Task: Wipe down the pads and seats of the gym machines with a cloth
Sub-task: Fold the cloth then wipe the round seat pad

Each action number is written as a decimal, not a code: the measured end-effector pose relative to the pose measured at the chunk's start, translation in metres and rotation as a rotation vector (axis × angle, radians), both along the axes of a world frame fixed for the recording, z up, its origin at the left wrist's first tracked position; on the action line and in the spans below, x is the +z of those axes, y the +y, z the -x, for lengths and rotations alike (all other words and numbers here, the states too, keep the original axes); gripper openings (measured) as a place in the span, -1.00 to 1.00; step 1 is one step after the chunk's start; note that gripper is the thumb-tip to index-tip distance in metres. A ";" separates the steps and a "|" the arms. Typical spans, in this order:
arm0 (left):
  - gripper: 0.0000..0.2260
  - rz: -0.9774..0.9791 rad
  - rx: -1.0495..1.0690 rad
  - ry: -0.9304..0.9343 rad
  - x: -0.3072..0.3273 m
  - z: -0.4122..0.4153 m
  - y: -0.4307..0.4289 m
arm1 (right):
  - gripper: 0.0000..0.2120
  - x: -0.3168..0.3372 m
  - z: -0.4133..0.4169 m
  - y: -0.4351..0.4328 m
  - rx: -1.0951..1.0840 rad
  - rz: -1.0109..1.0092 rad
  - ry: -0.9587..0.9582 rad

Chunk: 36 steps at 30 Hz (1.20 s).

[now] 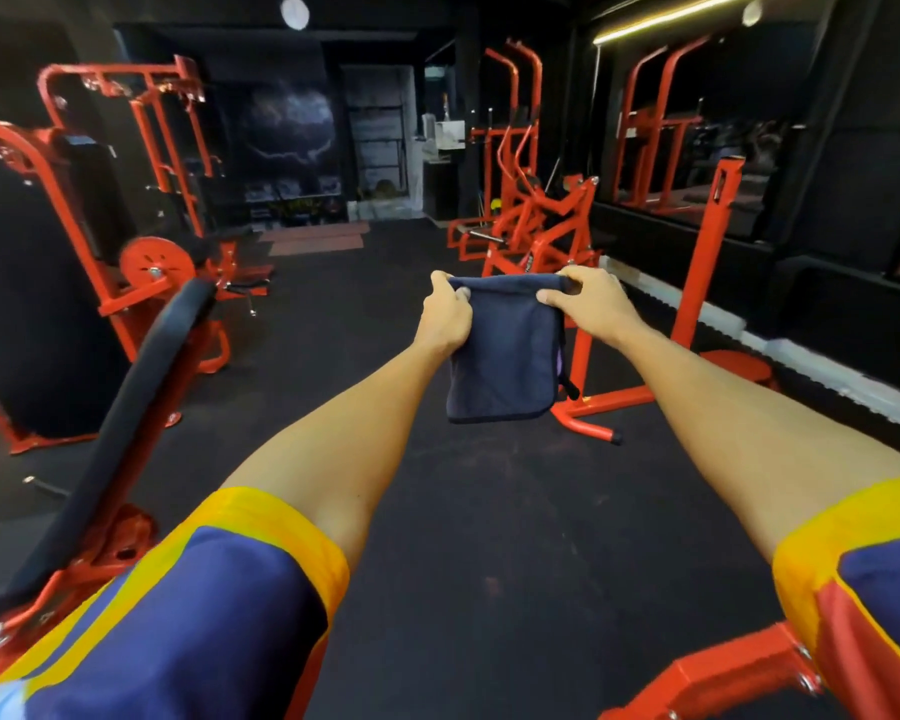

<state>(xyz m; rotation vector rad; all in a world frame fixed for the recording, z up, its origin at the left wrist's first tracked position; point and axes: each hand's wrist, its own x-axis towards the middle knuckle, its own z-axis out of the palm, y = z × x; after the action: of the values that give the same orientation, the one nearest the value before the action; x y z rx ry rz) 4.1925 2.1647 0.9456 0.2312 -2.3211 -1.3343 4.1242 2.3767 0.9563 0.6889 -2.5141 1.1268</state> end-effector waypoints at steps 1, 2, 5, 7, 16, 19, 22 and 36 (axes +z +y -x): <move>-0.89 -0.007 -0.008 0.001 -0.004 0.022 -0.010 | -0.81 -0.003 0.020 -0.010 -0.015 0.039 0.001; -0.88 -0.015 -0.018 0.009 -0.006 0.041 -0.018 | -0.83 -0.006 0.040 -0.021 -0.033 0.078 0.000; -0.86 0.017 -0.068 0.016 -0.010 0.109 -0.049 | -0.83 -0.009 0.113 -0.057 -0.099 0.149 -0.031; -0.88 0.057 -0.132 0.023 -0.006 0.152 -0.072 | -0.83 -0.008 0.159 -0.084 -0.142 0.178 -0.077; -0.66 -0.029 -0.333 -0.214 -0.007 0.342 -0.201 | -0.77 -0.005 0.337 -0.205 -0.163 0.165 -0.130; -0.79 -0.209 -0.368 -0.160 -0.016 0.410 -0.236 | -0.87 -0.014 0.396 -0.238 -0.169 0.148 -0.104; -0.82 -0.359 -0.405 -0.141 -0.021 0.471 -0.261 | -0.85 -0.025 0.453 -0.267 -0.188 0.170 -0.109; -0.85 -0.391 -0.629 -0.157 -0.003 0.761 -0.366 | -0.77 -0.013 0.725 -0.373 -0.349 0.234 -0.167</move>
<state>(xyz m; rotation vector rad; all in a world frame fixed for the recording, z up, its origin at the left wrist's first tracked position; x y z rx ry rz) 3.4315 1.7987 0.9427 -0.3199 -2.3315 -2.1408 3.3995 2.0033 0.9436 0.0920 -2.4482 1.3577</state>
